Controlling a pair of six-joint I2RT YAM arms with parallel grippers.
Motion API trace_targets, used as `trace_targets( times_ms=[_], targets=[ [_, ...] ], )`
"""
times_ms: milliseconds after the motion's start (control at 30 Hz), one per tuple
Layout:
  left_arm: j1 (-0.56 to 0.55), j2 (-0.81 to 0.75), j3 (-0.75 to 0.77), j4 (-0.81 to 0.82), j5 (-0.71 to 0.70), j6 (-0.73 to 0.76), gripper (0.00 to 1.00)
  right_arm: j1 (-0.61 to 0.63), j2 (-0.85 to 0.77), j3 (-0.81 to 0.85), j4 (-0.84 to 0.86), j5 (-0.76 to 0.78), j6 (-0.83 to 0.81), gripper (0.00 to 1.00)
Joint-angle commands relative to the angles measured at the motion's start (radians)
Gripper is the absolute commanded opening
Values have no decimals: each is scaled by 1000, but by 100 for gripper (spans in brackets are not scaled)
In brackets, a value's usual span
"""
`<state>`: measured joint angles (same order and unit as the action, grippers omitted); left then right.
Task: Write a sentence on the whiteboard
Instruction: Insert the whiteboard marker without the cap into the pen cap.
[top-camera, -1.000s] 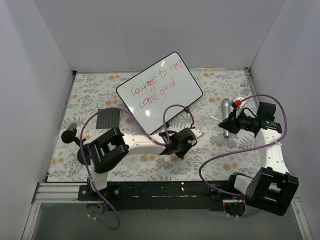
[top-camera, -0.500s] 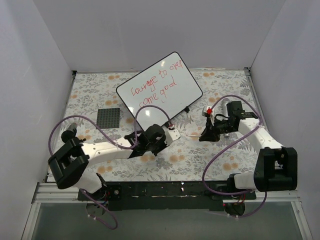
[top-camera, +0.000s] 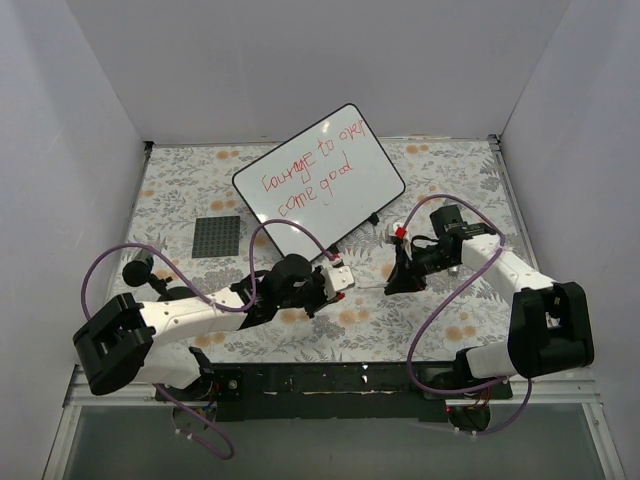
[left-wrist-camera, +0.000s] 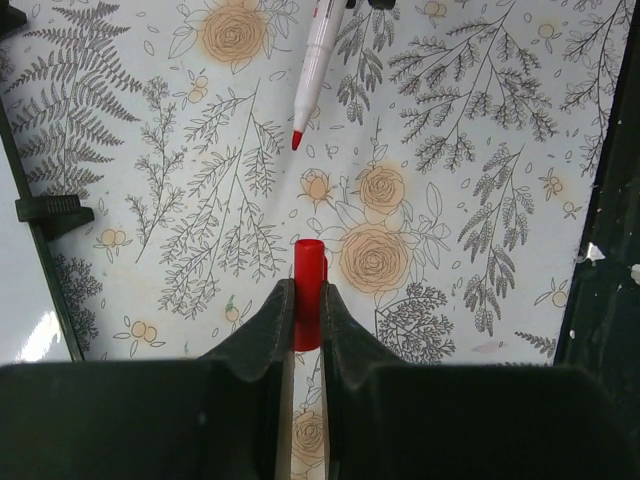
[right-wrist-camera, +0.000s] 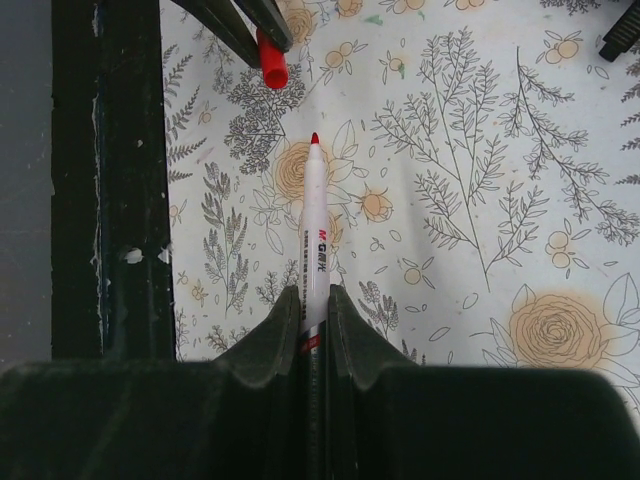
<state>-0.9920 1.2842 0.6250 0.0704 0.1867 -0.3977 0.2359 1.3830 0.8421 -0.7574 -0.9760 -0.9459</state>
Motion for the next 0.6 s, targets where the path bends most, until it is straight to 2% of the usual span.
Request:
trace_targets(
  times_ms=[0, 567],
  targets=[
    [0, 17, 1, 89, 68, -30, 0, 28, 10, 29, 12, -33, 7, 1],
    [-2, 70, 22, 118, 77, -50, 0, 72, 28, 34, 13, -29, 10, 1]
  ],
)
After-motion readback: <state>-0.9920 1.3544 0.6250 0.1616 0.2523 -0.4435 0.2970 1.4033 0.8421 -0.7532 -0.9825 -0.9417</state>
